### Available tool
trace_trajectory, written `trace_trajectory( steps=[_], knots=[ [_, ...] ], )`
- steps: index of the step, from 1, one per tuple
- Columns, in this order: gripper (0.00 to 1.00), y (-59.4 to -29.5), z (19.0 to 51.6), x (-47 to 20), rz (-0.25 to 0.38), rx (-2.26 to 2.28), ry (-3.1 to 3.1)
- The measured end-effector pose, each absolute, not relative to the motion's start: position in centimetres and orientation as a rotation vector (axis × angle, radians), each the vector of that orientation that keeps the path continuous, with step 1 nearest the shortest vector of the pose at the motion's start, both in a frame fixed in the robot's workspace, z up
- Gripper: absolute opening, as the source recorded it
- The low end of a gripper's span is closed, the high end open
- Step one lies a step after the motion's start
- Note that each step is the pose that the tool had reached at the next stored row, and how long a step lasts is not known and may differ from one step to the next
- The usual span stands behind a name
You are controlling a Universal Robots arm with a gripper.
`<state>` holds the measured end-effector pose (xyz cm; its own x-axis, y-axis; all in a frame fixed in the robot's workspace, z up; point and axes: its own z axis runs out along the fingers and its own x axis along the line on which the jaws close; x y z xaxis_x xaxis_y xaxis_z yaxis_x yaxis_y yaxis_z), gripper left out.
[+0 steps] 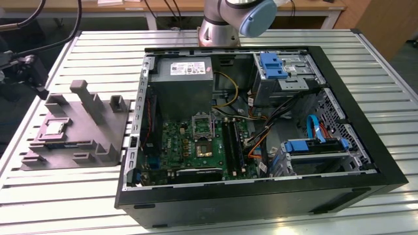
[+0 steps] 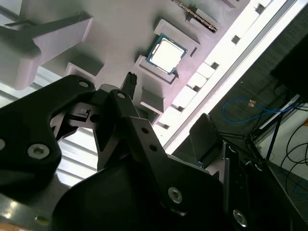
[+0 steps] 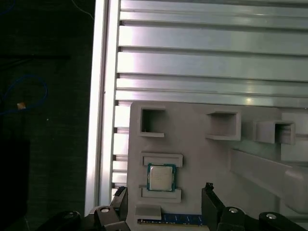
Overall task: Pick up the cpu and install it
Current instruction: 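Pick up the cpu and move it towards the insertion slot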
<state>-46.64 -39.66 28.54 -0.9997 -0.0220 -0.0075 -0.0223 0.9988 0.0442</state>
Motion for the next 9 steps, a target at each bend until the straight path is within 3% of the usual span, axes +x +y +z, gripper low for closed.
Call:
trace_trajectory(
  steps=[9],
  knots=[
    [0.71, -39.93, 27.65, -46.64, 0.073, -0.026, 3.134]
  ],
)
